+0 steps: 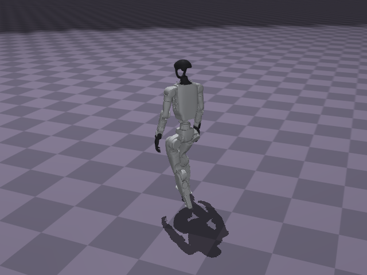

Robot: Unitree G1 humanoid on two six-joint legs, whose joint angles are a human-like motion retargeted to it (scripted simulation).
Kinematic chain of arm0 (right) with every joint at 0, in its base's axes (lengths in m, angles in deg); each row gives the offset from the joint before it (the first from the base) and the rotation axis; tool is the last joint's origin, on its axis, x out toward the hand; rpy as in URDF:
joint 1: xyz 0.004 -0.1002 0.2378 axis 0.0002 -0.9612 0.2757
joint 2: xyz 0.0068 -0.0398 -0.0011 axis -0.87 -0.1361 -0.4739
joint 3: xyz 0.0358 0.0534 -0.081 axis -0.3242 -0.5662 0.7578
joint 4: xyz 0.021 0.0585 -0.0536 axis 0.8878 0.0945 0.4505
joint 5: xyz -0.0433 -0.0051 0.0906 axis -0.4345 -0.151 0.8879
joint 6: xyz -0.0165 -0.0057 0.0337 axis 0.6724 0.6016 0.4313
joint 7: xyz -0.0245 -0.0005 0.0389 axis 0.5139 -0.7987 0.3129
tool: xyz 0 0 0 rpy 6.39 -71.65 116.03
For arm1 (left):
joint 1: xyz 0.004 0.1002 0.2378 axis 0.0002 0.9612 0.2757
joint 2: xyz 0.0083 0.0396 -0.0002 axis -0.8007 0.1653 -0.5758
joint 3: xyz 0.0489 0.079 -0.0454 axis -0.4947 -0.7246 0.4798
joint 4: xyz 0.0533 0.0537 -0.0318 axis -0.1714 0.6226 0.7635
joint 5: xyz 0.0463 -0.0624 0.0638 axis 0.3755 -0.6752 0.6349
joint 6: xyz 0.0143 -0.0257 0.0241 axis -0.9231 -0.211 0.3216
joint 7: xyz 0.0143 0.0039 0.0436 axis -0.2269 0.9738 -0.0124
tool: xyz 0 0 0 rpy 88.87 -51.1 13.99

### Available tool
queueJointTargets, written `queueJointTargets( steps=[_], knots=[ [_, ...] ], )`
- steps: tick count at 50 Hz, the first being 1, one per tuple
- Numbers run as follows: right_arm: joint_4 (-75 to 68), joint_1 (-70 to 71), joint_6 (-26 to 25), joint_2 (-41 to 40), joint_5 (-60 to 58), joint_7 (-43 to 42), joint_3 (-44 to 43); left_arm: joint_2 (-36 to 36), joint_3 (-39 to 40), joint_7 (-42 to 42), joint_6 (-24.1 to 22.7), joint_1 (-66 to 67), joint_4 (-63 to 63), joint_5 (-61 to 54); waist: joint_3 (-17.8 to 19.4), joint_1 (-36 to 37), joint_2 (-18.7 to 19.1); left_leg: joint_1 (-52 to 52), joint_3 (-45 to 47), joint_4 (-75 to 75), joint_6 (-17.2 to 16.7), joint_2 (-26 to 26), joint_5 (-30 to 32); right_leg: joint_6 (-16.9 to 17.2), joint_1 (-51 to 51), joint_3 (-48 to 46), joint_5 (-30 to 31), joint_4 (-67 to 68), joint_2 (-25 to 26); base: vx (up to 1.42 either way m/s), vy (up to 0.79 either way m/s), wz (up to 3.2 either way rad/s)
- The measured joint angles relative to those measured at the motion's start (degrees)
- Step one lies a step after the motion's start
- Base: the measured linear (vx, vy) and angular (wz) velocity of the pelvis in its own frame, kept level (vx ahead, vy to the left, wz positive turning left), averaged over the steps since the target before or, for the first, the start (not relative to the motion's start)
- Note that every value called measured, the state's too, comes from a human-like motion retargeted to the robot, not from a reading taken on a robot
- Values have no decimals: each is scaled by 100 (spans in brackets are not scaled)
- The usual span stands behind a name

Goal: Walk

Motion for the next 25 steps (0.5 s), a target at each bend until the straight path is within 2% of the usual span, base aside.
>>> queueJointTargets(
  steps=[25],
  knots=[
    [-95, 24, 3, -22, 147, 33, -84, 33, 87, 56, 47, -10, 67, 88, 2, 2, -166, -40, -13, 109, 59, -143, -61, -99, -477, -99, -500, 671, -148, 0, 0, 0]
  ],
)
